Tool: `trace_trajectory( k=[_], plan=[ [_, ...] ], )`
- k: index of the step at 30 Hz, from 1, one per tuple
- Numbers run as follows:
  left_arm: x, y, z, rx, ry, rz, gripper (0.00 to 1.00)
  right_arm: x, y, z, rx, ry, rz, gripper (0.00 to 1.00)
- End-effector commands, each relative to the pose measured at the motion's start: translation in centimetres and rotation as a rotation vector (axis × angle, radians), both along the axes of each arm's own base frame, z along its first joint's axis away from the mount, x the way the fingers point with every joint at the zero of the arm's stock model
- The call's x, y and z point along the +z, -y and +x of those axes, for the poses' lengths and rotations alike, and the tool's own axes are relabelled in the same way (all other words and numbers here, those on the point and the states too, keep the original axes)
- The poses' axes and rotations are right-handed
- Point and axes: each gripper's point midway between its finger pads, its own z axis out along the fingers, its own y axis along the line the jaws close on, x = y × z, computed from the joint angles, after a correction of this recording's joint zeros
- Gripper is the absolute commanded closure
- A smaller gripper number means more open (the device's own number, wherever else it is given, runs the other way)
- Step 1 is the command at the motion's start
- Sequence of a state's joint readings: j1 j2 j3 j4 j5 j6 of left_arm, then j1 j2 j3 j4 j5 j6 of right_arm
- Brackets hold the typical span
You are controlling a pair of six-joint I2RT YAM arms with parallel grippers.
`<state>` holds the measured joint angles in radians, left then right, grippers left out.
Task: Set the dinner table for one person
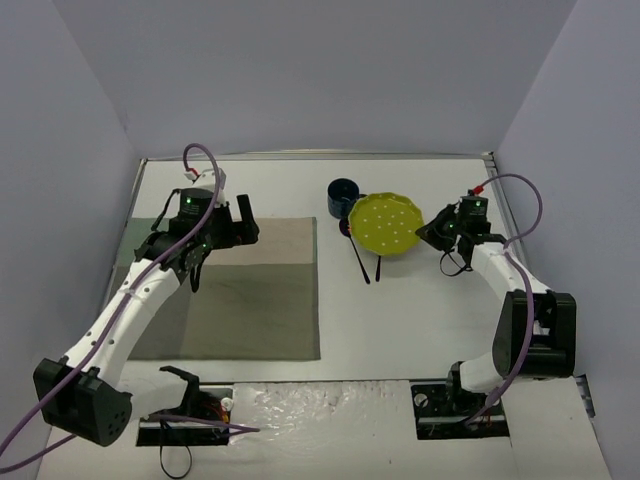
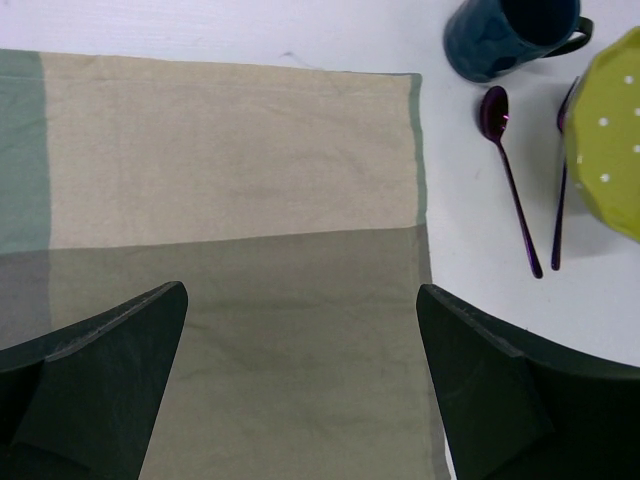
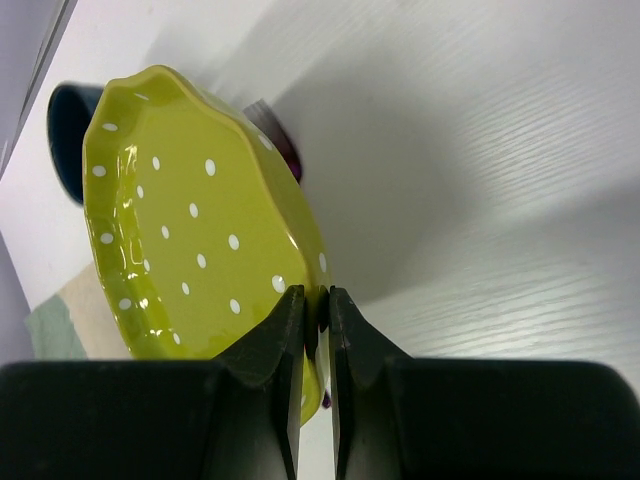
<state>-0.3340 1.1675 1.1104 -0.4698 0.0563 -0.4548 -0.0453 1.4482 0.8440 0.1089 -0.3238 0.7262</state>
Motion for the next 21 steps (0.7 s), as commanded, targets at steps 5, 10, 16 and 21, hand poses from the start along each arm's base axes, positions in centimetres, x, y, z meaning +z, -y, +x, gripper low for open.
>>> trace_trajectory(
  k=[5, 10, 16, 21],
  plan=[
    [3.8, 7.4, 3.1, -0.106, 0.074, -0.137, 0.03, 8.7, -8.1, 0.7, 0.231, 0.270, 0.113, 1.00],
    [2.6, 11.8, 4.5, -0.161, 0.023, -0.156, 0.03, 8.7, -10.8, -0.2, 0.289, 0.269, 0.127, 1.00],
    [-0.1, 13.8, 5.5, -0.166, -0.063, -0.134, 0.03, 9.1, -12.4, -0.4, 0.323, 0.282, 0.143, 1.00],
    [-2.3, 15.0, 5.9, -0.194, -0.120, -0.125, 0.07, 9.4, -13.5, -0.6, 0.349, 0.290, 0.157, 1.00]
  ],
)
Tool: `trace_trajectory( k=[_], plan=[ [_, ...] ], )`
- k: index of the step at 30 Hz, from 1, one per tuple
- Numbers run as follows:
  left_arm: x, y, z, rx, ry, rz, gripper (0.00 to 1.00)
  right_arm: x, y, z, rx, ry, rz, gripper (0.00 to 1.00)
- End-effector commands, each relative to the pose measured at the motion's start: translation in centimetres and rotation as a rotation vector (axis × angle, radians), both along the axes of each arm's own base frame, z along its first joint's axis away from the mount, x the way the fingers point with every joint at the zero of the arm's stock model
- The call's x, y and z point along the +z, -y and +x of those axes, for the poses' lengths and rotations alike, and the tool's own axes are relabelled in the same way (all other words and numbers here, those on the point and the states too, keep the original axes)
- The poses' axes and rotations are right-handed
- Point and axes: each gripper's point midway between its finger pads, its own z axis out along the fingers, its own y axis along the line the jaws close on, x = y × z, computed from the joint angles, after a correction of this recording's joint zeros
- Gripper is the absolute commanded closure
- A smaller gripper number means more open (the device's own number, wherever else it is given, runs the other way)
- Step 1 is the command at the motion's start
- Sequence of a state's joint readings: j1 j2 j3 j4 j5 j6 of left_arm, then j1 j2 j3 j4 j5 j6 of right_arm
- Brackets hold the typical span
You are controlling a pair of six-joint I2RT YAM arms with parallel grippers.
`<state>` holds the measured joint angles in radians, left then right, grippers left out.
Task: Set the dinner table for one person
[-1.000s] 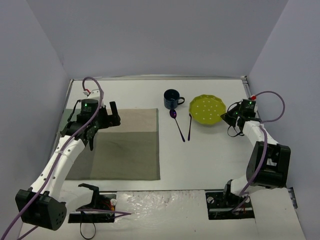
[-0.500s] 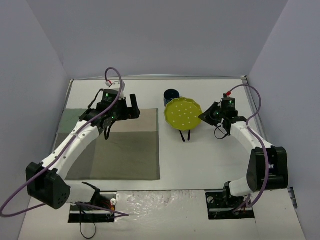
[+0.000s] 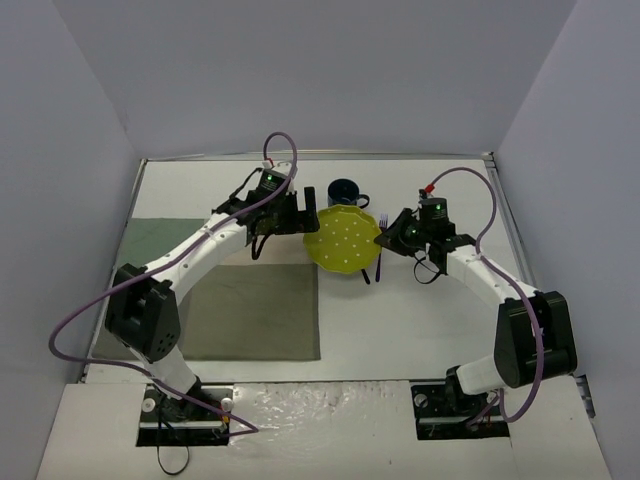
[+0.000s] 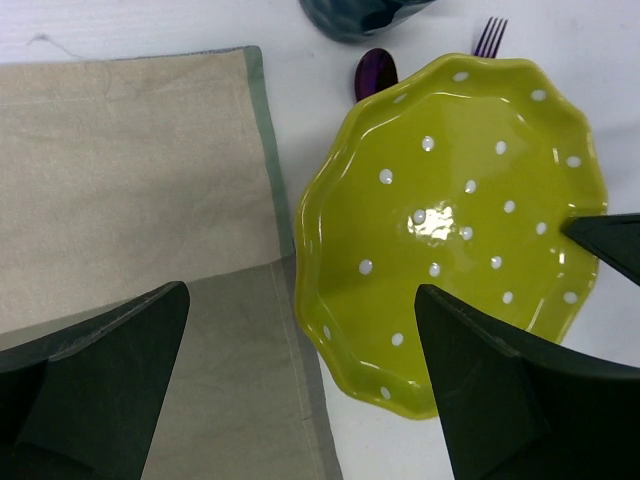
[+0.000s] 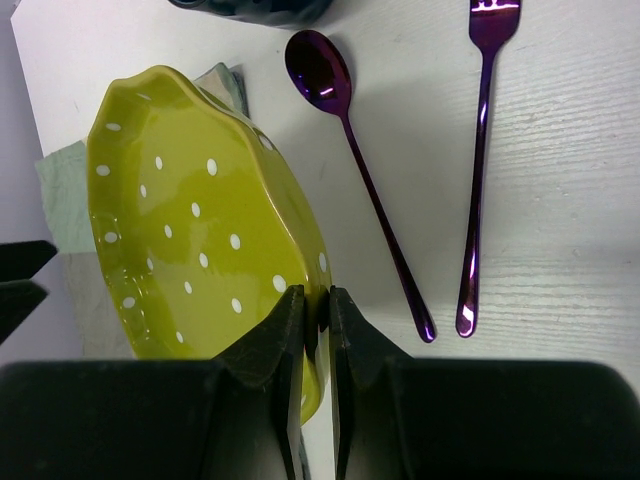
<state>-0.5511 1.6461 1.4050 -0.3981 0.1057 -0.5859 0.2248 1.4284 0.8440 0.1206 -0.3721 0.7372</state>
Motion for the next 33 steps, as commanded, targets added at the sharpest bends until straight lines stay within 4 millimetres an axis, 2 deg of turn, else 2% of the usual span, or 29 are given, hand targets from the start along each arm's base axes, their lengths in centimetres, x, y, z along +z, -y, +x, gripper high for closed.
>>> trace_trajectory(
  k=[1, 13, 18, 22, 33],
  plan=[
    [1.7, 1.7, 0.9, -0.018, 0.030, -0.055, 0.08, 8.2, -2.8, 2.4, 0.050, 0.245, 0.154, 1.00],
    [-0.1, 1.7, 0.8, -0.042, 0.014, -0.027, 0.21, 8.5, -3.5, 2.3, 0.070, 0.252, 0.182, 1.00],
    [-0.1, 1.6, 0.7, -0.050, 0.020, -0.026, 0.39, 8.7, -3.7, 2.2, 0.075, 0.255, 0.197, 1.00],
    [0.0, 1.7, 0.7, -0.056, 0.028, -0.034, 0.48, 8.7, -3.8, 2.1, 0.078, 0.254, 0.200, 1.00],
    [-0.2, 0.9, 1.3, -0.076, 0.083, 0.013, 0.49, 8.6, -4.4, 1.9, 0.094, 0.254, 0.209, 1.00]
  ],
)
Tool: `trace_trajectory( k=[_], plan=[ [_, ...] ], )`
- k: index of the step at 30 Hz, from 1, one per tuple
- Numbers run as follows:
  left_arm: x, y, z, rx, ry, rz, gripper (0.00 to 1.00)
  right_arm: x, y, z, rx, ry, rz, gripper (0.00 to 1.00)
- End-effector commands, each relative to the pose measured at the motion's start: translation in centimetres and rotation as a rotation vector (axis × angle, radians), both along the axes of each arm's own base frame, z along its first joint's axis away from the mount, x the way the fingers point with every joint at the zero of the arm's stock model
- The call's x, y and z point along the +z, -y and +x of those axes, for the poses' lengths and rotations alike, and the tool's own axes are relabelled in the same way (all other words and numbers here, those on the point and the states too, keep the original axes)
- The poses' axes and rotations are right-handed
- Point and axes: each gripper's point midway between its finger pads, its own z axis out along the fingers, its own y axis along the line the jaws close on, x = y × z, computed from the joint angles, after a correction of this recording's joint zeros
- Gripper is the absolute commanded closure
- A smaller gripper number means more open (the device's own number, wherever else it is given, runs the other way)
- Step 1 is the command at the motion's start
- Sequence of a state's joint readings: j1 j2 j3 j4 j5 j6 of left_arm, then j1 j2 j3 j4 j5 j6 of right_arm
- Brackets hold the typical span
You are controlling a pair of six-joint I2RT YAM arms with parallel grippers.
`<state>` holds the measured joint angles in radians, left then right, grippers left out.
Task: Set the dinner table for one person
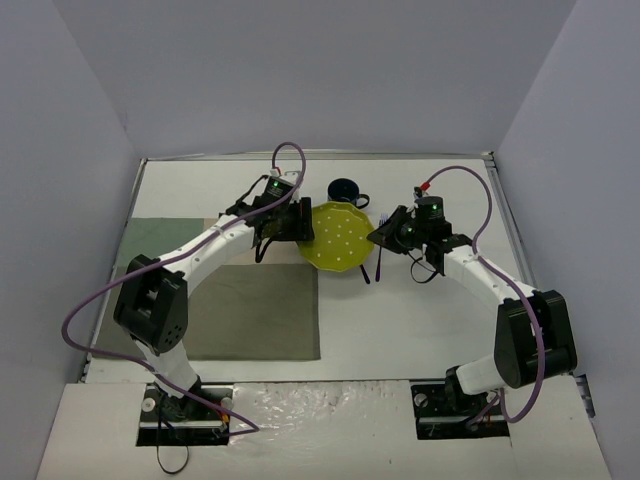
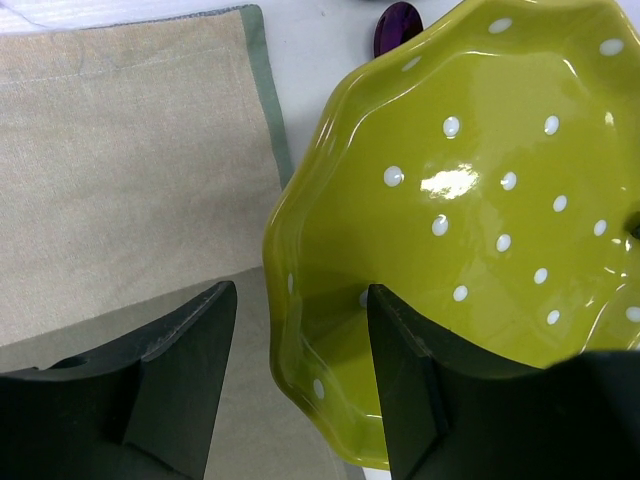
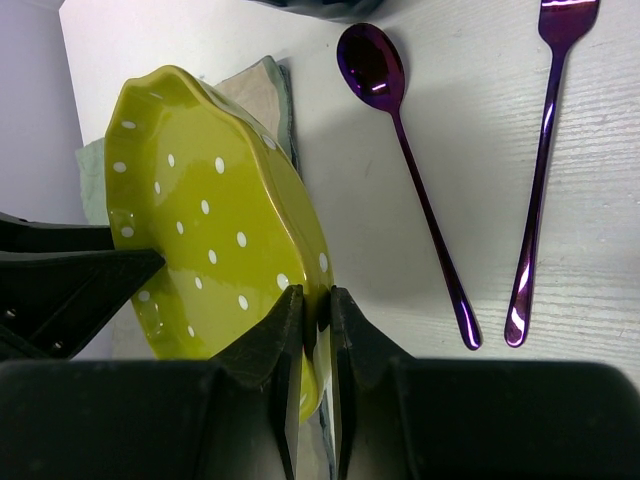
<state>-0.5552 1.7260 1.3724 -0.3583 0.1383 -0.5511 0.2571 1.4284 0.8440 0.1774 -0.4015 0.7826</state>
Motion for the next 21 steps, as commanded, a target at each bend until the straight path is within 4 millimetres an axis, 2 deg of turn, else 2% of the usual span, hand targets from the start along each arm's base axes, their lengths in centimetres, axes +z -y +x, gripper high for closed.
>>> trace_trajectory(
  k=[1, 4, 8, 11, 15, 17, 21],
  plan=[
    [3.9, 0.2, 1.3, -0.031, 0.145, -0.027, 0.50, 7.4, -2.5, 1.8, 0.063, 0.226, 0.151, 1.00],
    [4.2, 0.4, 1.3, -0.051, 0.161, -0.034, 0.54, 7.4, -2.6, 1.8, 0.065, 0.223, 0.152, 1.00],
    [4.4, 0.6, 1.2, -0.074, 0.174, -0.043, 0.63, 7.5, -2.8, 1.8, 0.072, 0.228, 0.157, 1.00],
    [4.3, 0.6, 1.0, -0.082, 0.174, -0.046, 0.75, 7.6, -2.9, 1.9, 0.075, 0.230, 0.161, 1.00],
    [4.4, 0.2, 0.9, -0.082, 0.172, -0.049, 0.96, 7.5, -2.9, 1.9, 0.080, 0.234, 0.160, 1.00],
    [4.9, -0.3, 0.8, -0.075, 0.180, -0.052, 1.00, 7.2, -2.9, 1.9, 0.083, 0.233, 0.153, 1.00],
    [5.8, -2.2, 0.7, -0.043, 0.188, -0.059, 1.00, 6.3, -3.1, 1.8, 0.104, 0.228, 0.126, 1.00]
  ],
)
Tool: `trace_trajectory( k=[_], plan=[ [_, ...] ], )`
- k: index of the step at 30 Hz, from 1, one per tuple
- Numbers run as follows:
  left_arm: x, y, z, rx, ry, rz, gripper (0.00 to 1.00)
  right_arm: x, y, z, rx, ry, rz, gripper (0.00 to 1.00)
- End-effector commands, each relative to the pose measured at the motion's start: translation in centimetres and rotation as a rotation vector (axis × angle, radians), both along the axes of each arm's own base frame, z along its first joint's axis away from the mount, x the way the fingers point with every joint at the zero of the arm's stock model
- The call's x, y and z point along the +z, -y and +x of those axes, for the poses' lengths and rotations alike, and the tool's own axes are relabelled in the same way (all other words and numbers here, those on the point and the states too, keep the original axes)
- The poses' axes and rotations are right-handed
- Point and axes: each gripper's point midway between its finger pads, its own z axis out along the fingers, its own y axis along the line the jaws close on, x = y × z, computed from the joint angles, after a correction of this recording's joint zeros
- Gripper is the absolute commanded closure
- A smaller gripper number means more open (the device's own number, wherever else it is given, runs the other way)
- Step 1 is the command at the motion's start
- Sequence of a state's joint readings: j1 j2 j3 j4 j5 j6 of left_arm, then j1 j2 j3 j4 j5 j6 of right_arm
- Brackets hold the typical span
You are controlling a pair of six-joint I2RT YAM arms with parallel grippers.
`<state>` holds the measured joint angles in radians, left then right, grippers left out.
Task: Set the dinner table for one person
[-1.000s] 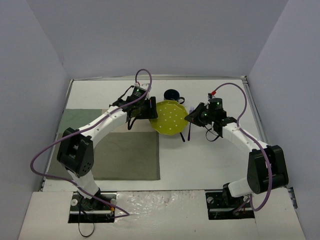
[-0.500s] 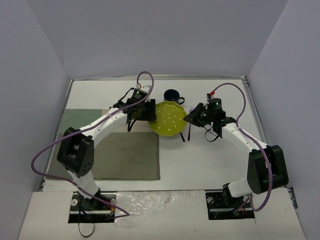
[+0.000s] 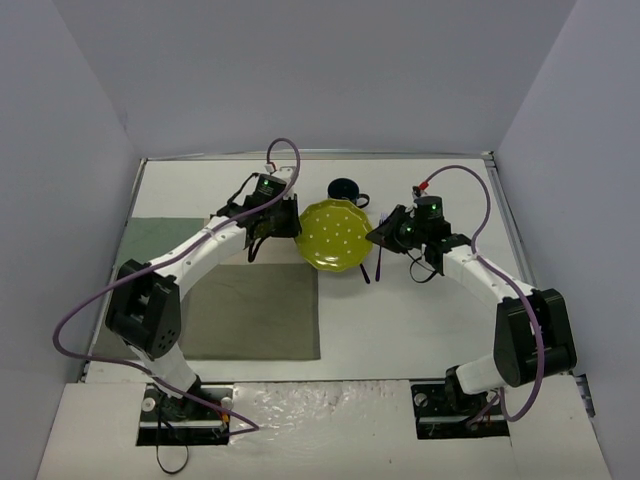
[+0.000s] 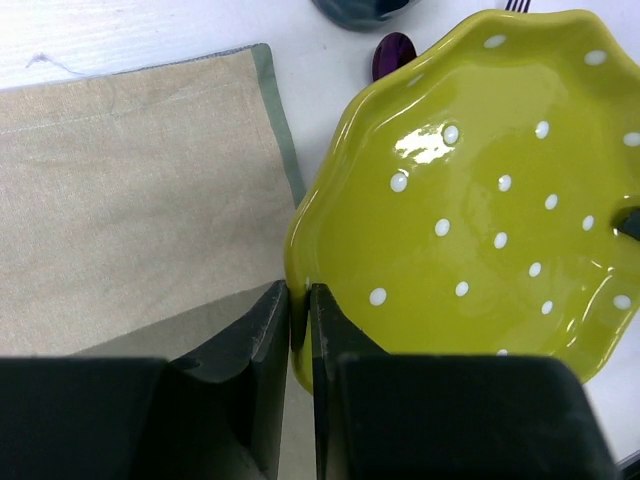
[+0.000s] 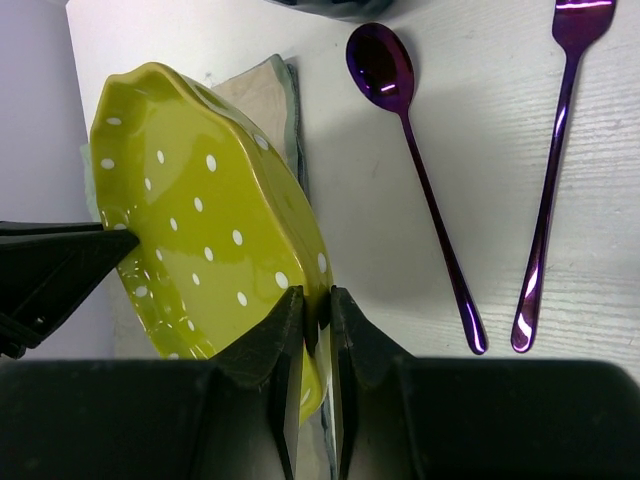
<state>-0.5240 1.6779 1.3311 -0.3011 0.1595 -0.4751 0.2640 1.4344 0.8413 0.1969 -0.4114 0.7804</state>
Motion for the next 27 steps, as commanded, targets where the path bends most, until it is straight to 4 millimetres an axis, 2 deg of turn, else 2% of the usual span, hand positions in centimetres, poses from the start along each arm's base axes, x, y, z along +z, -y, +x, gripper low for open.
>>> trace_trajectory(
  k=[1, 8, 11, 14, 15, 21, 27],
  plan=[
    [4.8, -1.5, 0.0, 0.001, 0.110, -0.067, 1.00, 6.0, -2.7, 1.8, 0.092, 0.214, 0.109, 1.00],
    [5.4, -2.8, -1.2, -0.018, 0.098, -0.120, 1.00, 4.1, -4.0, 1.4, 0.138, 0.201, 0.044, 0.97],
    [5.1, -3.9, -1.5, 0.018, 0.086, -0.131, 1.00, 3.4, -4.4, 1.5, 0.151, 0.198, 0.026, 0.85],
    [4.6, -4.8, -1.7, 0.043, 0.054, -0.181, 1.00, 2.6, -4.9, 1.6, 0.162, 0.190, 0.012, 0.77],
    [4.9, -5.4, -1.6, 0.064, 0.058, -0.197, 1.00, 2.1, -5.0, 1.6, 0.164, 0.181, 0.006, 0.71],
    [5.8, -7.9, -1.8, 0.124, 0.082, -0.240, 1.00, 1.2, -5.4, 1.9, 0.173, 0.170, -0.009, 0.55],
    [7.9, -10.4, -2.0, 0.168, 0.130, -0.314, 1.00, 2.0, -5.5, 1.8, 0.184, 0.192, -0.011, 0.50]
  ],
)
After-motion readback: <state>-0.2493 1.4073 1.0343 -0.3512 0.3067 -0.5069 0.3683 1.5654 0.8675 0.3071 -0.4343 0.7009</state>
